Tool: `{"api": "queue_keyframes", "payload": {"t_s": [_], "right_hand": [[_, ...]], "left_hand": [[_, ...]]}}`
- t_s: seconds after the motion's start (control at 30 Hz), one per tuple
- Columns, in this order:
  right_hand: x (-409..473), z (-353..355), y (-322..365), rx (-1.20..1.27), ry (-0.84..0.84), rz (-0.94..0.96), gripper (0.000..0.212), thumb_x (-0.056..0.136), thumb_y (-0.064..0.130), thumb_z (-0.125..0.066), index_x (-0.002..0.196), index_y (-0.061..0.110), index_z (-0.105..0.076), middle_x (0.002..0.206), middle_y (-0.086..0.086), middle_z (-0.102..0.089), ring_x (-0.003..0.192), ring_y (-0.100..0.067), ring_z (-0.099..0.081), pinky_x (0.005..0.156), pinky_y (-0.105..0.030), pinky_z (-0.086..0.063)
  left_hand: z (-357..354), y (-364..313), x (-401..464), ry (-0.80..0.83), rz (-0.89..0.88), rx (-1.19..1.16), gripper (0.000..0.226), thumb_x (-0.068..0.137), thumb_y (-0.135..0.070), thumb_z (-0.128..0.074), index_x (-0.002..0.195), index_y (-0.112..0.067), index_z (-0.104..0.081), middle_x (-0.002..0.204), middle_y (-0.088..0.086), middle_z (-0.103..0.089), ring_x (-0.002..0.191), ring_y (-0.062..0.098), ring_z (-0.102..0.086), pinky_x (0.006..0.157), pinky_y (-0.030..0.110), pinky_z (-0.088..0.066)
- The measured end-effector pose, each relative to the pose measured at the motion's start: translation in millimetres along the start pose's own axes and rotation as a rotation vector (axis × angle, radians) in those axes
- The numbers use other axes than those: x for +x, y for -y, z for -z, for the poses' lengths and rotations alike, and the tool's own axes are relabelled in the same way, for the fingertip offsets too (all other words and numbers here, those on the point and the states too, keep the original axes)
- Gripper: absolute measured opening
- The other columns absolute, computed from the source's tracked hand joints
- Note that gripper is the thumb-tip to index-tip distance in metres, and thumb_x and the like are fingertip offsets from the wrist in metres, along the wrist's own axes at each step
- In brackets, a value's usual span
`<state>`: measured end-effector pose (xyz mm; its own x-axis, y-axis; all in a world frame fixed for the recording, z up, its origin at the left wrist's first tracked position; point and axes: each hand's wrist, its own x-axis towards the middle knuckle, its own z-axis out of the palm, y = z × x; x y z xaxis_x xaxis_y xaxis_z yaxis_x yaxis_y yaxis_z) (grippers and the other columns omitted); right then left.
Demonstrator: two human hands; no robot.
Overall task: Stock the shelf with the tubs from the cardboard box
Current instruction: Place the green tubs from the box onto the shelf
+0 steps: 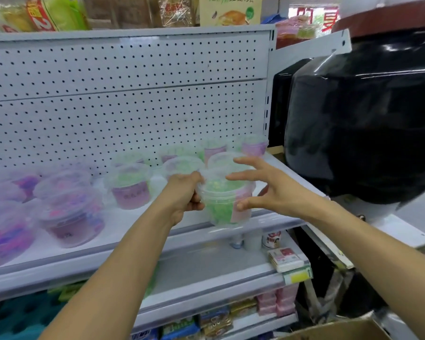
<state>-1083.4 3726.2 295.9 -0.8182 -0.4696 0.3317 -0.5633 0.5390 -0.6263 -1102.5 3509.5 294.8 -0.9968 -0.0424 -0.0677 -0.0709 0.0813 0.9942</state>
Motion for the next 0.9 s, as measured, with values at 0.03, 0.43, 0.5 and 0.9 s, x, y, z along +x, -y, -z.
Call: {"api": "queue_keyframes", "payload": {"t_s": [0.03, 0.43, 0.5, 0.9], "right_hand": [[-5, 4, -4, 0.023, -0.033, -0.015, 0.052, 0.067, 0.045, -0.080, 0.116, 0.049, -0.062, 0.137, 0.034, -0.039, 0.113, 0.001, -0.053, 0.091, -0.029, -0.051], [-13, 41, -78, -0.269, -0.499, -0.376, 0.051, 0.070, 0.040, -0.081, 0.117, 0.024, -0.068, 0.128, 0.007, -0.061, 0.103, -0.016, -0.060, 0.094, -0.038, -0.048], [-3, 40, -85, -0.316, -0.514, -0.406, 0.050, 0.073, 0.040, -0.078, 0.120, 0.025, -0.067, 0.130, 0.007, -0.060, 0.102, -0.017, -0.061, 0.092, -0.035, -0.048], [57, 35, -98, -0.505, -0.395, -0.545, 0.041, 0.087, 0.029, -0.066, 0.127, 0.024, -0.059, 0.124, -0.006, -0.062, 0.105, -0.030, -0.062, 0.081, -0.035, -0.049]], "left_hand": [[-10, -2, 0, 0.017, -0.010, -0.001, 0.016, 0.089, -0.013, -0.051, 0.076, -0.007, -0.057, 0.056, 0.006, -0.040, 0.045, 0.016, -0.035, 0.045, 0.025, -0.045], [-46, 15, 50, -0.014, -0.692, 1.226, 0.044, 0.099, -0.032, -0.039, 0.142, -0.021, -0.041, 0.150, 0.002, -0.038, 0.136, 0.022, -0.035, 0.114, 0.042, -0.022], [-45, 20, 58, 0.033, -0.655, 1.318, 0.048, 0.101, -0.035, -0.034, 0.148, -0.026, -0.030, 0.155, -0.002, -0.029, 0.142, 0.019, -0.025, 0.118, 0.045, -0.011], [-51, 20, 84, 0.078, -0.669, 1.325, 0.054, 0.101, -0.033, -0.036, 0.151, -0.024, -0.020, 0.159, -0.001, -0.019, 0.146, 0.022, -0.014, 0.118, 0.035, -0.012]]}}
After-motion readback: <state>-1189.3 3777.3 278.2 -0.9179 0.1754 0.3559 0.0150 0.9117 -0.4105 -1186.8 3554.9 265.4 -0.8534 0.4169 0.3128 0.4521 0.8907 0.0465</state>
